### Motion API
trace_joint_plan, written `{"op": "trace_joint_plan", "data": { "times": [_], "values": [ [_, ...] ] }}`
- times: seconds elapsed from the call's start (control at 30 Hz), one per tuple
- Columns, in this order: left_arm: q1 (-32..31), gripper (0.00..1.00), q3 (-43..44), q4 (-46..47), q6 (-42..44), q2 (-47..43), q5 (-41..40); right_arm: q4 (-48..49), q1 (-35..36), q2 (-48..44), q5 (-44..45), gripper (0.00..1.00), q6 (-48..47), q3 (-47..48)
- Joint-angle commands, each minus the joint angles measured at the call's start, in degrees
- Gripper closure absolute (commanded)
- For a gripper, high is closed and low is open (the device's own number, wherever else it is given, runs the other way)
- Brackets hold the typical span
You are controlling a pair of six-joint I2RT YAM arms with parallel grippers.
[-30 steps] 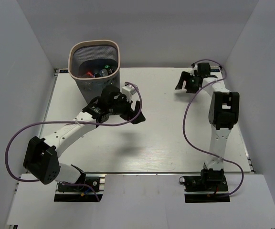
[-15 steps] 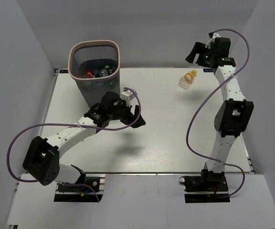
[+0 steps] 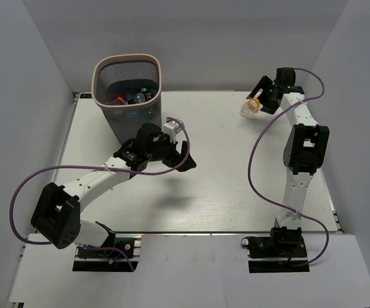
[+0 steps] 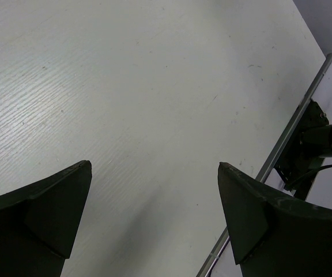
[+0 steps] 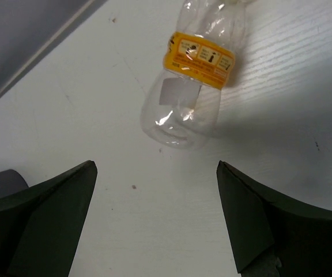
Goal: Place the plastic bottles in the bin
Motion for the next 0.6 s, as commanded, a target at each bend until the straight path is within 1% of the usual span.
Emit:
{"op": "trace_joint_plan", "data": {
  "times": [0.0, 0.27, 0.43, 0.57],
  "values": [
    [-0.2, 0.00, 0.3, 0.9, 0.0, -0.3, 0.7, 3.1, 0.0, -0.7, 1.6, 0.10, 3.0, 2.7],
    [-0.2, 0.00, 0.8, 0.4, 0.5, 1.3, 0.7, 2.8, 0.0, 1.2, 3.2, 0.10, 4.4, 2.0],
    [-0.2, 0.00, 0.8, 0.4, 0.5, 1.9, 1.2, 4.2, 0.3, 2.8, 4.1, 0.10, 5.4, 3.0],
    [-0.2, 0.00, 0.8, 0.4, 0.5, 2.5, 1.2, 6.5, 0.4, 5.8, 4.8, 0.10, 6.6, 4.0]
  ]
}}
